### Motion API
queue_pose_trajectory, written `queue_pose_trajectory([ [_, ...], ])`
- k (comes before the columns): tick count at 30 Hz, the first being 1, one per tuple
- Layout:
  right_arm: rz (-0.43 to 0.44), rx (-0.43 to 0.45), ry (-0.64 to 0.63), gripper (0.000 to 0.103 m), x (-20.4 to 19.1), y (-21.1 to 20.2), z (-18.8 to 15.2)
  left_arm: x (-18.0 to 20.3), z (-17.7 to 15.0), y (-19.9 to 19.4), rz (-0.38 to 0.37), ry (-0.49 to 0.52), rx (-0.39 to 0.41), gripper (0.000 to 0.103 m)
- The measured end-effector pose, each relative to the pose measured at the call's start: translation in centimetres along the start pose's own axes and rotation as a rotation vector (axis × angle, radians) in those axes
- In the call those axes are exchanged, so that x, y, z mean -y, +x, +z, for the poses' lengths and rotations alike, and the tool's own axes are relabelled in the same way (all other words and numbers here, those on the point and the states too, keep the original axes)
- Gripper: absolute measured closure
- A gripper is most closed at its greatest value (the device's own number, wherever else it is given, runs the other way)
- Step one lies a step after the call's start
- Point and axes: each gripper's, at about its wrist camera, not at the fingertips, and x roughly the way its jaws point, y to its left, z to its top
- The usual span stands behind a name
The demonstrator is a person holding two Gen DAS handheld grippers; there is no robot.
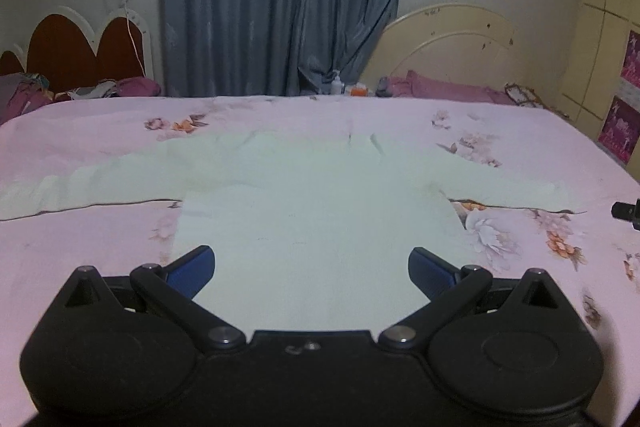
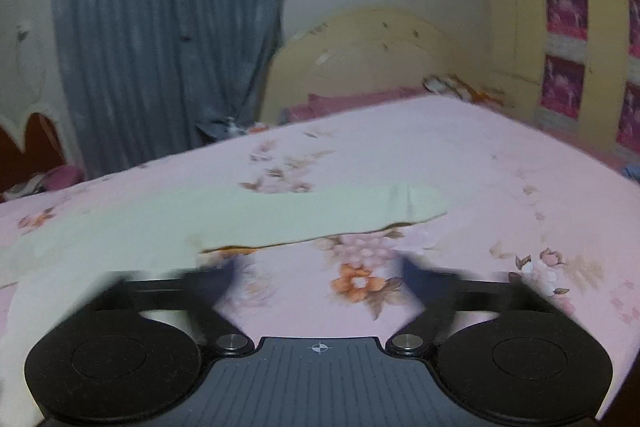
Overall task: Fold small clothes
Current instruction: 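Reach the right gripper to the sweater's sleeve cuff and grasp it, then carry the sleeve cuff across the sweater body with the right gripper and release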
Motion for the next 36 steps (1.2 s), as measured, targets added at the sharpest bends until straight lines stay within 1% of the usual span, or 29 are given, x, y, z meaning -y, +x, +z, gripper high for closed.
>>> queue_pose_trajectory([
  [4, 0.006, -0.038, 0.125, 0.049, 4.4, 6.2, 1.5, 2.0, 1.1, 3.9, 0.035, 0.006, -0.049, 0.0],
  [9, -0.041, -0.089, 0.262, 0.049, 11.0, 14.2, 2.7, 4.5, 2.5, 8.9, 0.075, 0.026, -0.109, 0.0],
  [10, -0.051, -0.093, 0.278, 0.051, 12.1, 15.1, 2.8, 5.1, 2.8, 9.8, 0.078, 0.025, -0.114, 0.0],
  [11, -0.053, -0.098, 0.297, 0.058, 13.1, 16.3, 3.0, 5.7, 3.1, 10.7, 0.079, 0.022, -0.119, 0.0],
  [12, -0.055, -0.106, 0.317, 0.061, 14.1, 17.5, 3.1, 6.4, 3.3, 11.3, 0.079, 0.02, -0.123, 0.0],
  [16, -0.035, -0.126, 0.394, 0.063, 17.0, 21.0, 2.9, 8.7, 4.2, 13.9, 0.08, 0.028, -0.146, 0.0],
  [21, 0.0, -0.106, 0.401, 0.064, 17.6, 21.7, 2.9, 10.6, 4.5, 15.5, 0.073, 0.046, -0.168, 0.0],
  [22, 0.006, -0.102, 0.407, 0.066, 17.8, 21.7, 2.8, 10.8, 4.6, 15.7, 0.074, 0.05, -0.172, 0.0],
  [23, 0.014, -0.103, 0.416, 0.08, 18.0, 21.8, 2.7, 11.0, 4.7, 15.8, 0.075, 0.053, -0.175, 0.0],
  [24, 0.021, -0.11, 0.428, 0.087, 18.4, 22.1, 2.7, 11.0, 4.8, 15.9, 0.078, 0.054, -0.176, 0.0],
  [25, 0.032, -0.118, 0.432, 0.099, 18.8, 22.3, 2.7, 11.0, 5.0, 16.0, 0.081, 0.053, -0.174, 0.0],
  [26, 0.036, -0.114, 0.43, 0.101, 18.9, 22.2, 2.8, 10.9, 5.1, 16.0, 0.085, 0.053, -0.169, 0.0],
  [28, 0.001, -0.052, 0.396, 0.101, 19.1, 21.0, 3.4, 10.6, 5.4, 15.9, 0.092, 0.051, -0.161, 0.0],
  [29, -0.02, -0.07, 0.391, 0.101, 19.2, 21.3, 3.4, 10.3, 5.4, 15.8, 0.1, 0.05, -0.161, 0.0],
  [30, -0.025, -0.119, 0.409, 0.101, 19.6, 22.0, 3.2, 9.9, 5.5, 15.9, 0.104, 0.046, -0.165, 0.0],
  [31, -0.022, -0.12, 0.414, 0.101, 19.7, 22.2, 3.2, 9.4, 5.5, 15.8, 0.106, 0.039, -0.168, 0.0],
  [32, -0.031, -0.12, 0.391, 0.101, 19.4, 22.1, 3.6, 8.8, 5.4, 15.6, 0.107, 0.027, -0.171, 0.0],
  [34, -0.017, -0.086, 0.363, 0.101, 18.4, 21.2, 4.4, 7.5, 5.2, 15.0, 0.106, 0.005, -0.169, 0.0],
  [36, 0.023, -0.051, 0.318, 0.101, 16.5, 20.2, 5.4, 6.3, 4.9, 14.7, 0.122, -0.006, -0.17, 0.0],
])
